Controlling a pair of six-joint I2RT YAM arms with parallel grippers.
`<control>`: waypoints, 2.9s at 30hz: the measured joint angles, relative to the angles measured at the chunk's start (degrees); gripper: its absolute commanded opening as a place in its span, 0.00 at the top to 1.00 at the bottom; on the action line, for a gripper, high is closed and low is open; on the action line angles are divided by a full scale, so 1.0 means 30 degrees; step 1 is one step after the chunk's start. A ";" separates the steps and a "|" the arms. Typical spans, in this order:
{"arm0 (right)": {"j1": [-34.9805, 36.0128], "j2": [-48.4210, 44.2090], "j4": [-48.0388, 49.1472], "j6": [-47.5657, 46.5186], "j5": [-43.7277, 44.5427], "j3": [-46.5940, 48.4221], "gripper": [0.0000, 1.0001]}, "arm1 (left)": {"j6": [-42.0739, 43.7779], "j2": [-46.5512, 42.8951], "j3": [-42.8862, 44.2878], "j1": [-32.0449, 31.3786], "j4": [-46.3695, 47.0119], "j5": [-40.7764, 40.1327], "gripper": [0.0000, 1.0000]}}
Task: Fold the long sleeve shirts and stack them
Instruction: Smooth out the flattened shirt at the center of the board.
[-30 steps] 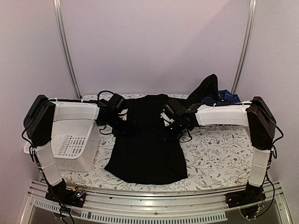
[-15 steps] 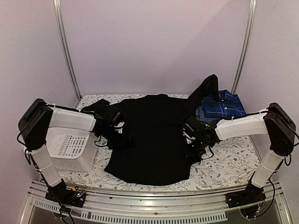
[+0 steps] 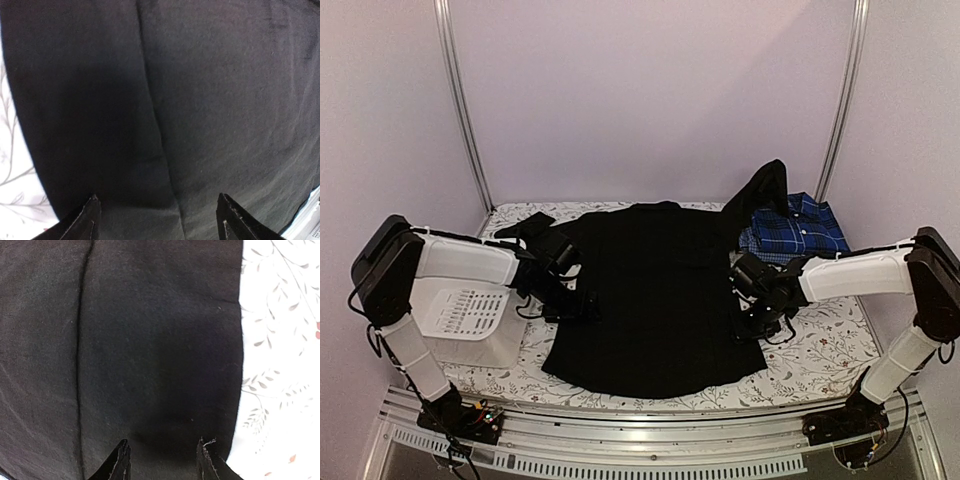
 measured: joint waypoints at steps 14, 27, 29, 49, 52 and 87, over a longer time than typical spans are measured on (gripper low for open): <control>0.1814 -0.0306 -0.0211 0.0627 0.0707 0.3300 0.57 | -0.0889 -0.3293 -0.0204 -0.2164 -0.2645 -0.2463 0.33; 0.3388 0.0925 0.2994 0.0925 -0.0124 0.4160 0.59 | -0.6054 -0.7730 -0.4029 -0.5829 -0.6302 -0.5005 0.55; 0.3512 0.0918 0.3606 0.0976 -0.0182 0.4116 0.60 | -0.7031 -0.8087 -0.4393 -0.6521 -0.6841 -0.5319 0.55; 0.3832 -0.0226 0.9384 0.1902 -0.0393 0.1785 0.64 | -1.1606 -0.9347 -0.7417 -0.8612 -0.4641 -0.7191 0.55; 0.3847 -0.0226 0.9464 0.1902 -0.0393 0.1785 0.64 | -1.1934 -0.9369 -0.7599 -0.8612 -0.3861 -0.7388 0.58; 0.3861 0.2295 0.9537 0.1931 -0.0153 0.2164 0.65 | -0.6142 -0.6710 -0.1472 -0.9464 -0.2863 -0.6739 1.00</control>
